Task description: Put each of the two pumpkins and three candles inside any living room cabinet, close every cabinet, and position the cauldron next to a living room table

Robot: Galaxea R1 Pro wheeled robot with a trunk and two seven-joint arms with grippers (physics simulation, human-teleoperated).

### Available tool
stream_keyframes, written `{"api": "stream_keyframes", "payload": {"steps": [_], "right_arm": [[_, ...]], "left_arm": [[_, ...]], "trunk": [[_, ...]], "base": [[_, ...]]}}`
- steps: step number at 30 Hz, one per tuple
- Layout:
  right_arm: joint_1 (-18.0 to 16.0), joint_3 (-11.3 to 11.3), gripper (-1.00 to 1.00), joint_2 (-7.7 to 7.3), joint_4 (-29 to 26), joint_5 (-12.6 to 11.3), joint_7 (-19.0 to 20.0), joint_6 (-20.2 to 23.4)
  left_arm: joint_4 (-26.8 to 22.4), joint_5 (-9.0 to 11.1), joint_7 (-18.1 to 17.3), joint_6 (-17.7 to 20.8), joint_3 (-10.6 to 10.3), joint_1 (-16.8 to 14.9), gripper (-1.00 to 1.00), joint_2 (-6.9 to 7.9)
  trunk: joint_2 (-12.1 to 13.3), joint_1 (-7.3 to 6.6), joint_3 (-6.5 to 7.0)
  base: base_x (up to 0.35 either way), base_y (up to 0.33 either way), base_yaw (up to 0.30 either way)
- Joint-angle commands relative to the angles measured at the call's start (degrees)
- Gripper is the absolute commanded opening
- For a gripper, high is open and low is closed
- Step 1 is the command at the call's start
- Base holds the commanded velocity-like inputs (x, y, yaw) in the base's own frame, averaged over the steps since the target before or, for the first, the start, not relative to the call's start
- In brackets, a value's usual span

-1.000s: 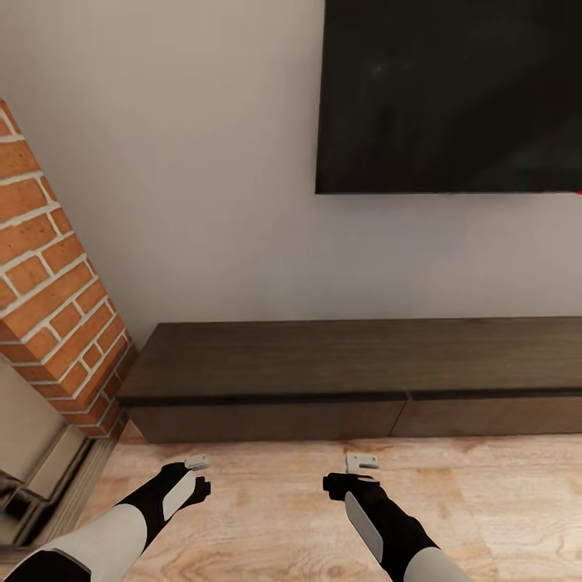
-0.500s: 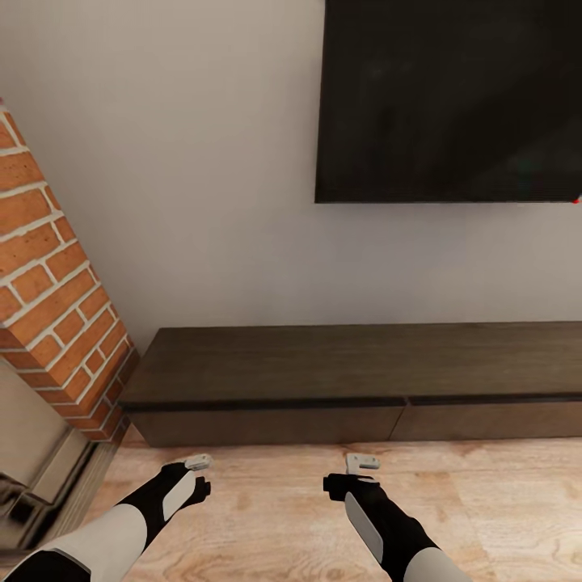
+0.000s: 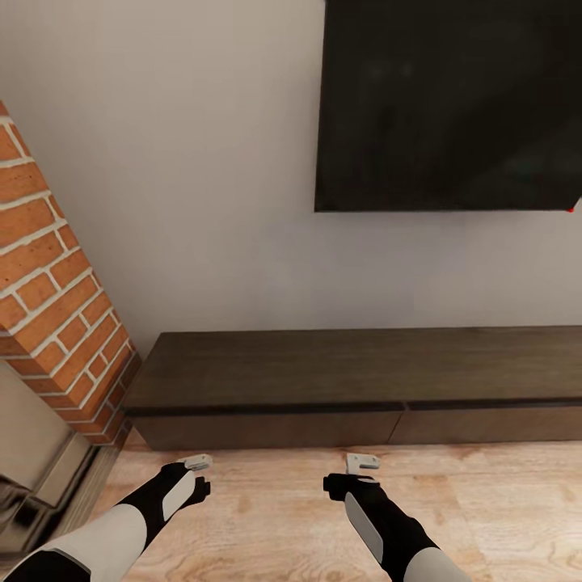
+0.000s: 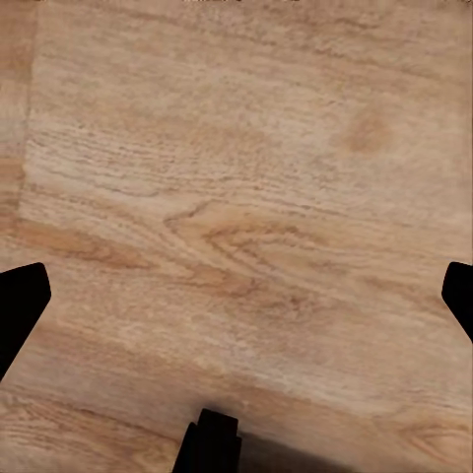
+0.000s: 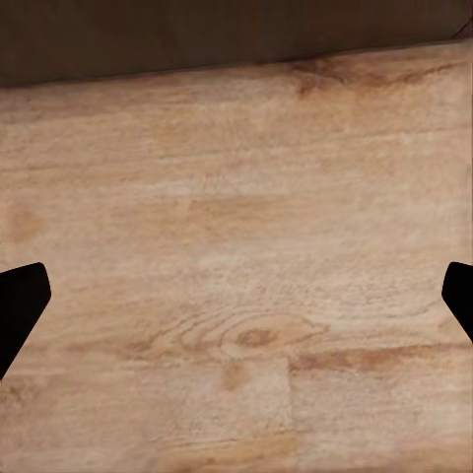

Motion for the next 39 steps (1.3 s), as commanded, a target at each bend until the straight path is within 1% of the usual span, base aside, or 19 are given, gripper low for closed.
{"api": "stream_keyframes", "payload": {"steps": [1,10,17,20,26,28,31,32,35,36,39], "right_arm": [[0.0,0.4,1.0,-0.05,-0.1,-0.6,-0.5,-0.2],[0.0,0.4,1.0,-0.05,3.5,-0.5,-0.5,-4.2],[0.0,0.4,1.0,0.05,4.1,-0.5,-0.5,-5.2],[0.0,0.5,1.0,0.18,5.3,-0.5,-0.5,-5.9],[0.0,0.4,1.0,0.34,9.9,-0.6,-0.6,-8.6],[0.0,0.3,1.0,0.3,12.1,-0.7,-0.7,-9.6],[0.0,0.3,1.0,0.01,16.6,-0.8,-0.8,-10.4],[0.0,0.3,1.0,-0.02,17.5,-0.8,-0.8,-10.6],[0.0,0.3,1.0,-0.11,23.1,-0.8,-0.9,-13.2],[0.0,0.3,1.0,-0.11,24.1,-0.8,-0.9,-13.8],[0.0,0.3,1.0,-0.08,29.3,-0.8,-0.9,-16.3]], "left_arm": [[-0.2,0.6,0.4,0.3,-0.5,0.0,1.0,0.04],[-0.2,0.6,0.4,0.3,-0.5,0.0,1.0,0.08],[-0.1,0.6,0.4,0.2,-0.5,0.0,1.0,0.13],[0.9,0.4,0.4,0.2,-0.5,0.0,1.0,0.21],[2.1,0.4,0.4,-2.0,-0.5,0.0,1.0,0.8],[3.4,0.4,0.4,-2.4,-0.6,0.0,1.0,0.87],[8.7,-0.1,0.3,-3.5,-0.8,0.2,1.0,0.51],[9.4,-0.1,0.3,-4.0,-0.8,0.4,1.0,0.53],[11.4,-0.4,0.3,-7.9,-1.0,3.3,1.0,0.95],[11.6,-0.4,0.3,-8.4,-1.0,3.8,1.0,1.04],[12.1,-0.7,0.3,-9.8,-1.2,6.8,1.0,1.72]], "trunk": [[0.4,-0.23,0.14],[4.0,-2.21,1.75],[6.8,-3.74,3.01],[8.0,-4.4,3.55],[10.4,-5.72,4.62],[11.2,-6.16,4.98],[12.4,-6.82,5.52],[12.8,-7.04,5.7],[14.0,-7.7,6.24],[14.4,-7.92,6.42],[15.6,-8.58,6.96]], "base": [[0.0,0.0,0.0],[0.0,0.0,0.0],[0.0,0.0,0.0],[0.0,0.0,0.0],[0.0,0.0,0.0],[0.0,0.0,0.0],[0.0,0.0,0.0],[0.0,0.0,0.0],[0.0,0.0,0.0],[0.0,0.0,0.0],[0.0,0.0,0.0]]}}
